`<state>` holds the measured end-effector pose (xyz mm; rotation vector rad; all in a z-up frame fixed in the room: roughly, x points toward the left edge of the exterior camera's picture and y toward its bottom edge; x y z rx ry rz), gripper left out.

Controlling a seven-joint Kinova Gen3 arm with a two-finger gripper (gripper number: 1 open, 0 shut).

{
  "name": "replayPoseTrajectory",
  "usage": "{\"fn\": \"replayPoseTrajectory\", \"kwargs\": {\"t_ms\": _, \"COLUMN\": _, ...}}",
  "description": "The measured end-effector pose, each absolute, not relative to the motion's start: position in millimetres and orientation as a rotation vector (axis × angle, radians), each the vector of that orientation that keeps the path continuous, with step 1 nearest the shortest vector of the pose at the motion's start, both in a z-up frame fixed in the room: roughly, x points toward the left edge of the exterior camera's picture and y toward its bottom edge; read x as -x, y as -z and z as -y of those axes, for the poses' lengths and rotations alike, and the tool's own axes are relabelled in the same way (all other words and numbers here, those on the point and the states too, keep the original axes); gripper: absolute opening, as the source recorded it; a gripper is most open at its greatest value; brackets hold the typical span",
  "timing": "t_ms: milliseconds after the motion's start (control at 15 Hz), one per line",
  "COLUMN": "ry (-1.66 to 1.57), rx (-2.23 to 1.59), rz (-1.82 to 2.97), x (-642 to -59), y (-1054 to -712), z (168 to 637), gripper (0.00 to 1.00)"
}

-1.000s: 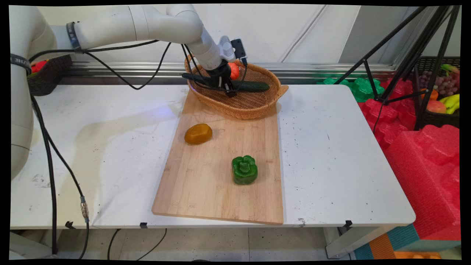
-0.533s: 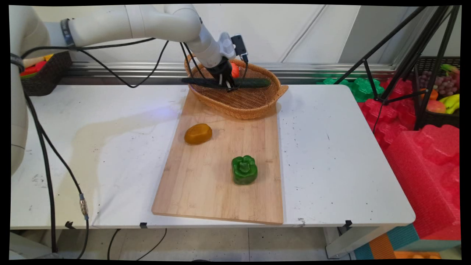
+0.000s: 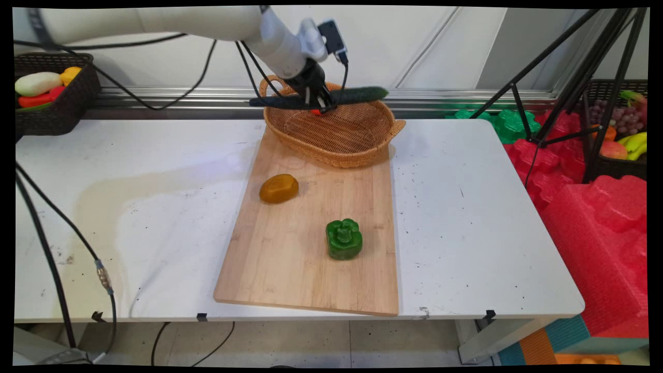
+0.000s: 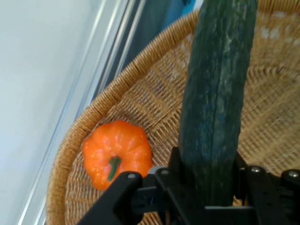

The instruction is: Place the picked object on the cutting board

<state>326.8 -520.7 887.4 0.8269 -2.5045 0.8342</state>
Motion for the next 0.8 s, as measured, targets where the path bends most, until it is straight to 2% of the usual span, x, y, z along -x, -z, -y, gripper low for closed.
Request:
{"fn": "replayPoseTrajectory", "kwargs": {"t_ms": 333, "ry": -0.815, "rx": -0.927, "rz": 2.407, "x": -323.3, "y": -921.5, "z": 468.9, "gripper": 0.00}}
{"fn": "replayPoseTrajectory", "kwargs": {"t_ms": 800, "ry": -0.701, "rx": -1.050, "rz": 2.347, "x": -317.9, "y": -936.6, "z": 392.0, "gripper": 0.00}}
